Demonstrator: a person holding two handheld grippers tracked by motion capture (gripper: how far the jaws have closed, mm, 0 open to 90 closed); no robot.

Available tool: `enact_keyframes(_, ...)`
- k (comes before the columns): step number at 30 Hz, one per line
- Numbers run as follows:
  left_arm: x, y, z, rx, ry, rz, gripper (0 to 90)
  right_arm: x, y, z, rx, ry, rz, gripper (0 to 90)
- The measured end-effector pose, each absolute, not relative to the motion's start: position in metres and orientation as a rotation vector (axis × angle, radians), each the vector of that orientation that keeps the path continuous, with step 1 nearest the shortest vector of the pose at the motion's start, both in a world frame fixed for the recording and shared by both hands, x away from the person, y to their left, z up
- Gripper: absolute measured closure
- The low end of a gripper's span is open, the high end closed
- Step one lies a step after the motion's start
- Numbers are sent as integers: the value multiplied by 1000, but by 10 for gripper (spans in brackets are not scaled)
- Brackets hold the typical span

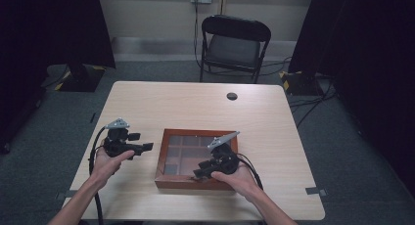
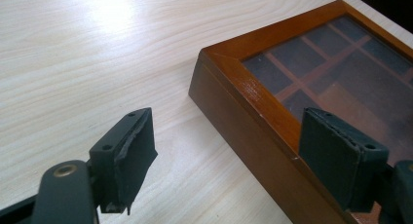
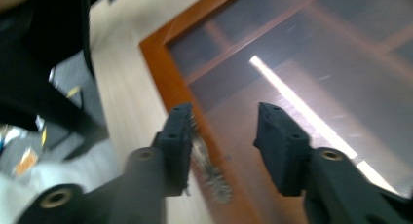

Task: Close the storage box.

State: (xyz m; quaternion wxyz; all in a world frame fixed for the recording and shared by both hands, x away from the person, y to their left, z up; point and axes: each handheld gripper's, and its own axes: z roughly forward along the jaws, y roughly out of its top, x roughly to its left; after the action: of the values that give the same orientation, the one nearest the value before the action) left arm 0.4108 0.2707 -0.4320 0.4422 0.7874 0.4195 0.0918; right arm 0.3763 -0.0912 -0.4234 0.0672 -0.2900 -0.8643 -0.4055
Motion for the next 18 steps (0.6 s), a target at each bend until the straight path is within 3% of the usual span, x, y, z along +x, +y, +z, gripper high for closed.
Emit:
enact_keyframes(2, 410, 271, -432, 1957, 1048, 228, 209, 377, -96, -421, -911, -2608, -1255, 528)
enact_keyframes(5, 410, 276, -432, 1969, 1069, 236, 207, 380, -120, -413, -1074, -2600, -1341, 392)
enact_keyframes(6, 410, 276, -432, 1969, 1069, 236, 205, 380, -120, -413, -1074, -2600, -1341, 392)
enact_keyframes(10, 404, 287, -433, 1990, 1088, 247, 187, 384, -157, -415, -1256, -2585, -1363, 295)
enact_keyframes(11, 403, 291, -435, 1994, 1100, 252, 186, 385, -178, -418, -1370, -2581, -1361, 235)
enact_keyframes(18, 400, 311, -456, 2073, 1229, 262, 185, 386, -235, -438, -1705, -2640, -1259, 178)
